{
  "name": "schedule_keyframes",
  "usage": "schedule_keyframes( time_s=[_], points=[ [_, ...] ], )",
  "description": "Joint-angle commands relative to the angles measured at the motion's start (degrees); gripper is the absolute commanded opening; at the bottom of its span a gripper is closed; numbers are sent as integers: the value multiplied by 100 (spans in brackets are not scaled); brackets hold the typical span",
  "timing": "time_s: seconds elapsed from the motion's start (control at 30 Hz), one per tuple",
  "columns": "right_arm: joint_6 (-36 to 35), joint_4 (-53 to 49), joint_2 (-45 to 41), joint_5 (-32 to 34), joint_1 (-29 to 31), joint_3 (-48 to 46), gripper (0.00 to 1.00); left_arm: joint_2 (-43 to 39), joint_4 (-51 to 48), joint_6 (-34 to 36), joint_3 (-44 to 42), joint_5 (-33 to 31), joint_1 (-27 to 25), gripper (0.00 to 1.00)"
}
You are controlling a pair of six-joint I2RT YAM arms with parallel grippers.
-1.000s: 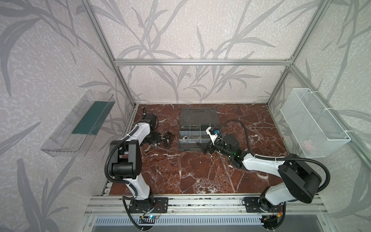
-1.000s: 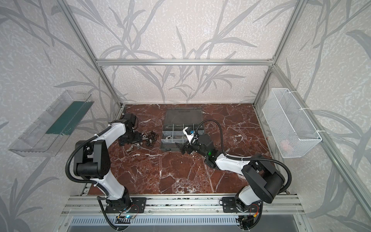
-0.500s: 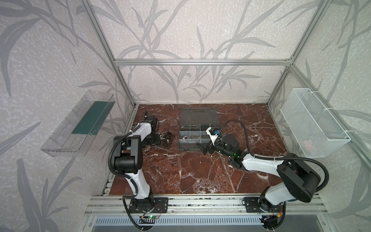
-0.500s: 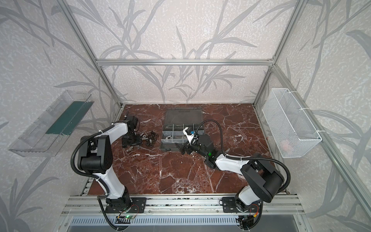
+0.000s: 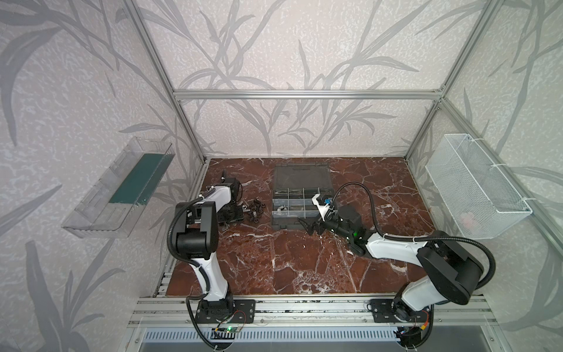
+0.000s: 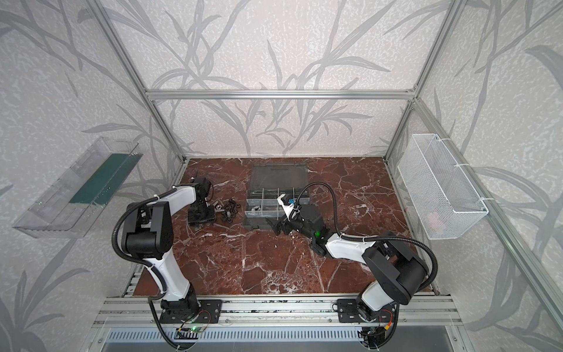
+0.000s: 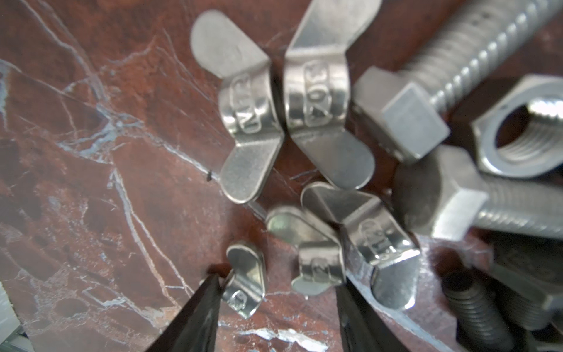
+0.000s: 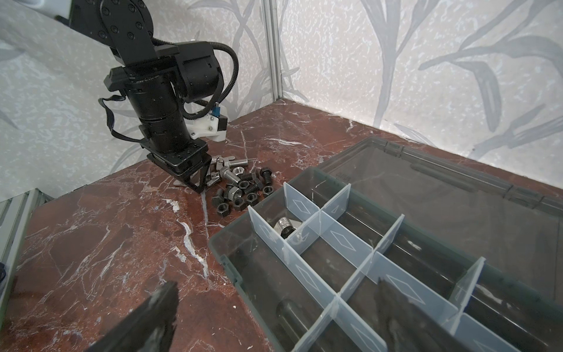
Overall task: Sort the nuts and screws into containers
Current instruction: 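Move the left gripper over a silver wing nut and lower it, then close the left gripper on the silver wing nut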
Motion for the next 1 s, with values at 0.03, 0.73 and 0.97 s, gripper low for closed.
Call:
schedule_keyframes(
  time_s=[0.03, 0.73, 0.97],
  points=[
    [15, 154, -1, 61, 29, 5, 99, 106, -211, 48, 108, 104, -119, 56],
    [14, 117, 23, 79, 28, 22, 99, -80, 49, 18, 36, 362, -1044, 54],
    [15, 104, 44, 78, 32, 32, 99, -277, 141, -151, -10, 227, -853, 55]
  ],
)
